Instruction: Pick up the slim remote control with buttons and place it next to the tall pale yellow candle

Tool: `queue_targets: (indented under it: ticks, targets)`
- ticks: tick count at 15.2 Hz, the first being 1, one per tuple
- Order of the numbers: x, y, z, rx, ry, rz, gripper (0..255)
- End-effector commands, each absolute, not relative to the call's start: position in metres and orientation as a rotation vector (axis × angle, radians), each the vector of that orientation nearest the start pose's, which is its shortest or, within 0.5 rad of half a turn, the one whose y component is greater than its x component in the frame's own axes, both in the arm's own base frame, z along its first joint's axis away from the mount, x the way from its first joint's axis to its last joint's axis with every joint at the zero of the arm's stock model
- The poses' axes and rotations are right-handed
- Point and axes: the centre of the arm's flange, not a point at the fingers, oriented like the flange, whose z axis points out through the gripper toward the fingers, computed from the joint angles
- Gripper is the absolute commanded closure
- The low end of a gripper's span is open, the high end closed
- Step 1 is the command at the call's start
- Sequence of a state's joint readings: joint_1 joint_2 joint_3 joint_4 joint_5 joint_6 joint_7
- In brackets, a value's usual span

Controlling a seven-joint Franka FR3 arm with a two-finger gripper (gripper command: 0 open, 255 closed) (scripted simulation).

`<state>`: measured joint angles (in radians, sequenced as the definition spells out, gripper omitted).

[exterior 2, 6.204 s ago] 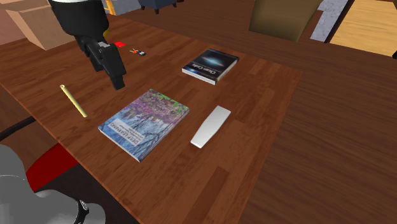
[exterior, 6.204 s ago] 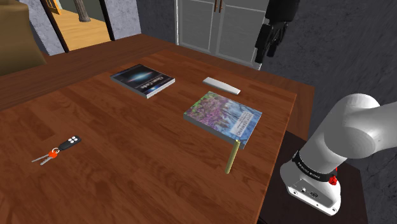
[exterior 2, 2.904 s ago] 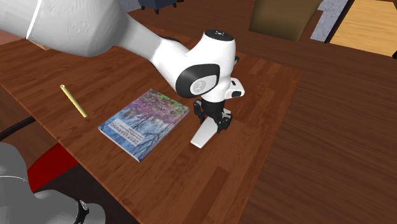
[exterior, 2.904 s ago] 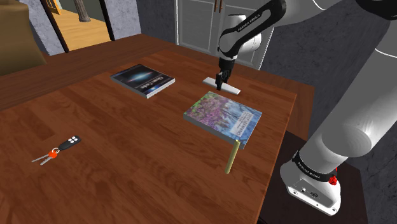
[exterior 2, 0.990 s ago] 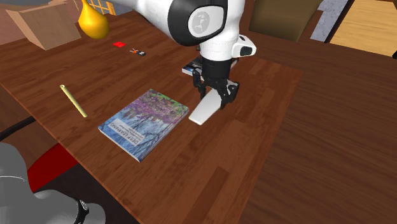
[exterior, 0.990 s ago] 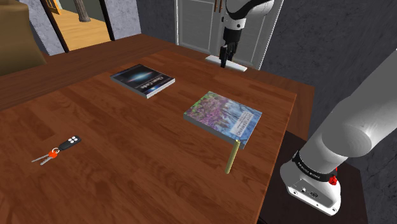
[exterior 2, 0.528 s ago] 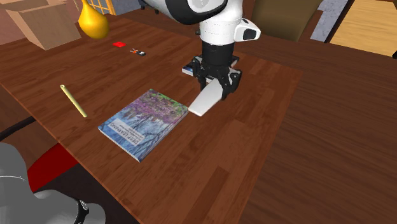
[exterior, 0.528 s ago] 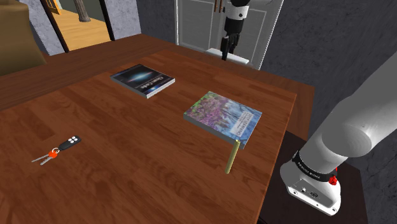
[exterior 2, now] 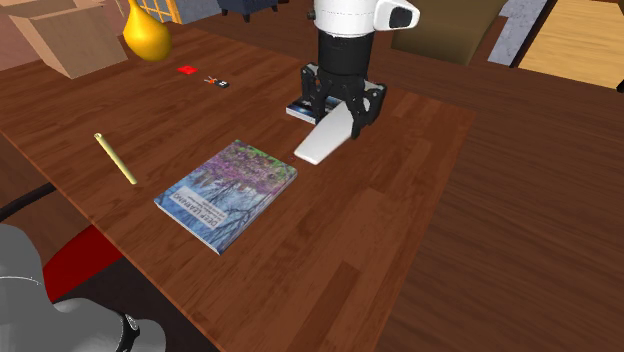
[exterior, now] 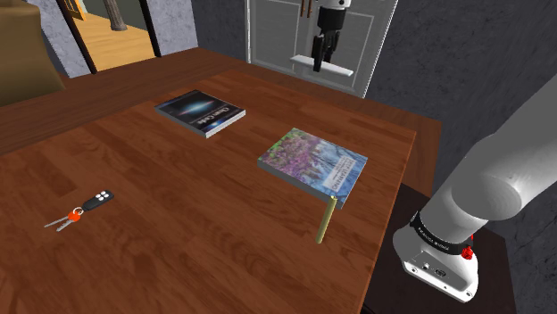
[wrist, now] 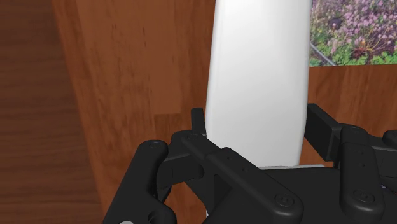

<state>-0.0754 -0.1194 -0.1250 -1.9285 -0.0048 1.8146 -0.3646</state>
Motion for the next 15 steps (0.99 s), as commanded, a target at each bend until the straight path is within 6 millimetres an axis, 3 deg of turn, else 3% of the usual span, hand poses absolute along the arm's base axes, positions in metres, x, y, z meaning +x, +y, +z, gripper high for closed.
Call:
queue_targets:
  ticks: [1, 4, 15]
  targets:
    - [0.515, -0.108, 0.549, -3.122, -0.26, -0.011, 255]
    - [0.515, -0.108, 0.561, -3.122, -0.26, -0.011, 255]
    - [0.45, 0.022, 0.562, -3.122, -0.26, -0.011, 255]
